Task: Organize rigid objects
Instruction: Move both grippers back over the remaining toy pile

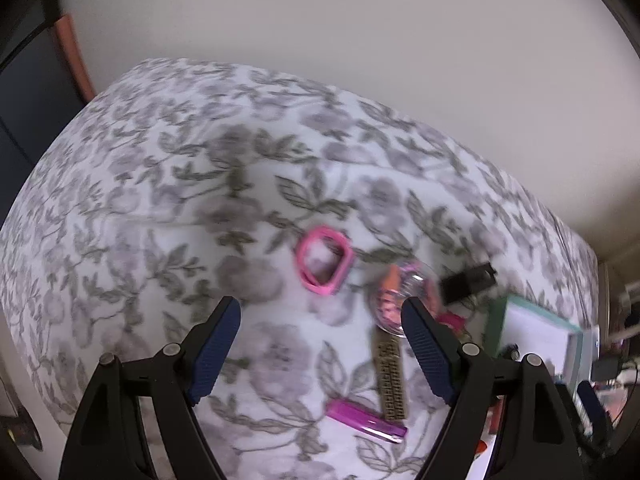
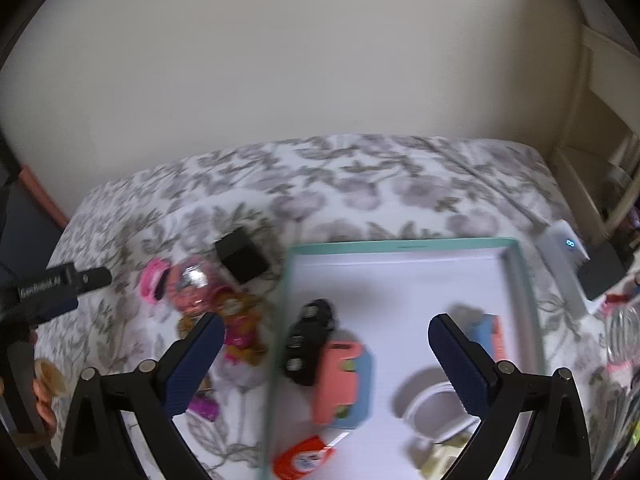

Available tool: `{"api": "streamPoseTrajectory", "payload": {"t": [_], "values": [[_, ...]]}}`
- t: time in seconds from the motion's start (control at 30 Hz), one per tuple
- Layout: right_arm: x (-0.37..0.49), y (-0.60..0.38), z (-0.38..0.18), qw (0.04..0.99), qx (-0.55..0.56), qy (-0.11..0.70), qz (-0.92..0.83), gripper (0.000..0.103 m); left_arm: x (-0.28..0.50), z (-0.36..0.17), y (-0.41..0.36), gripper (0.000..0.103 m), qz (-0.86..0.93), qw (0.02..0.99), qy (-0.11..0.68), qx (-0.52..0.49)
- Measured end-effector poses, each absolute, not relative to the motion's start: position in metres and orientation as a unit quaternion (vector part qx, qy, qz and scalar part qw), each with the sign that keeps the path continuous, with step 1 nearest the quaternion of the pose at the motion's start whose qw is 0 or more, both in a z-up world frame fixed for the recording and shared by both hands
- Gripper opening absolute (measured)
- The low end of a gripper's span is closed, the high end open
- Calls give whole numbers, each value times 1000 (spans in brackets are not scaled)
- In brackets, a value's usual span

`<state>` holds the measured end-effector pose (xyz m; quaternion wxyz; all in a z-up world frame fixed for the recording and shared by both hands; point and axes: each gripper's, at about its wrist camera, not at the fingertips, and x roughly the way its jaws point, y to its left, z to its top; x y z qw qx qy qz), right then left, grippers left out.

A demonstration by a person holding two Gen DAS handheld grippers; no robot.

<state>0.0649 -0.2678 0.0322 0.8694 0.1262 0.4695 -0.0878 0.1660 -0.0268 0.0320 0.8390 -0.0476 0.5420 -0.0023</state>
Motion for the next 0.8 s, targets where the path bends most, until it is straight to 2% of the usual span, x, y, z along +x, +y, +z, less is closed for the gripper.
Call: {"api": "streamPoseTrajectory", "payload": {"t": [0.33, 0.67, 0.8], "values": [[86, -196, 17, 864, 56, 500, -30, 103, 165, 36, 3, 83, 25, 838, 543, -43], [98, -157, -19, 839, 47, 543, 2, 103, 157, -17, 17, 83, 47, 782, 621, -35], [99, -152, -30, 832, 43, 553, 4, 95, 150, -34, 21, 83, 45, 759, 647, -62]]}}
